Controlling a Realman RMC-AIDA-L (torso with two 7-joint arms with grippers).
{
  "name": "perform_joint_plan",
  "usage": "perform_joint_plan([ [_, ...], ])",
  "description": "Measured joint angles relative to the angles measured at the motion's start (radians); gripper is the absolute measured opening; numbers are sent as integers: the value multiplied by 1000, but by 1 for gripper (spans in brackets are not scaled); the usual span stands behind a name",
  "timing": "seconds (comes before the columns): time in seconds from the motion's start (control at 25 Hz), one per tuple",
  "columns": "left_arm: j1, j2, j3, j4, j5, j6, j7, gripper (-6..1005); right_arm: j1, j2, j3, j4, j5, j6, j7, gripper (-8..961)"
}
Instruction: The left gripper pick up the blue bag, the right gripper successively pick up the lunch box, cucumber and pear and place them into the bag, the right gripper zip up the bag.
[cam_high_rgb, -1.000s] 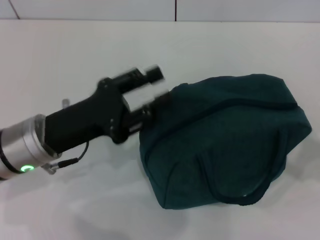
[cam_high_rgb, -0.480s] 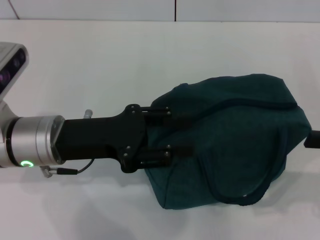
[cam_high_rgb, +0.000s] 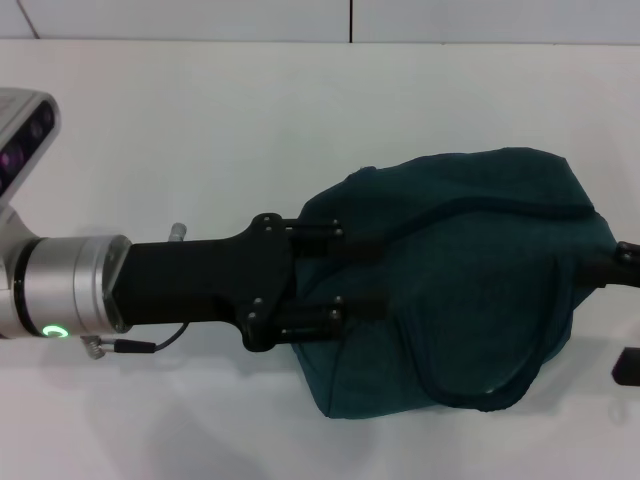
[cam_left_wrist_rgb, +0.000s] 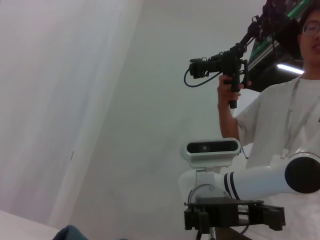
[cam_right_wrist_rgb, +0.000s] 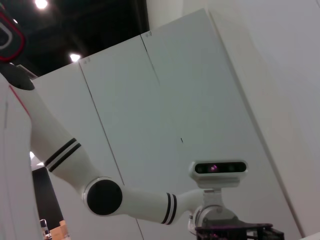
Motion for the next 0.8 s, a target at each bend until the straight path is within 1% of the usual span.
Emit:
perform_joint_plan([
  [0.28,11,1,0,-1,15,-1,0,559,16,23,-5,0,-1,5,0,847],
  [0.56,32,9,-4,-1,16,3,-2,558,22,35,-8,-1,-1,5,1,847],
  [0.64,37,13,-5,-1,16,3,-3,558,22,38,-8,2,-1,3,1,847],
  [0.72,50,23,-5,-1,16,12,-7,557,22,44,-8,7,-1,3,1,847],
  [0.76,56,26,-6,0,16,18,-7,557,23,57,-8,8,-7,5,2,847],
  [0.8,66,31,-8,2,16,30,-7,556,23,57,-8,8,-7,5,2,847],
])
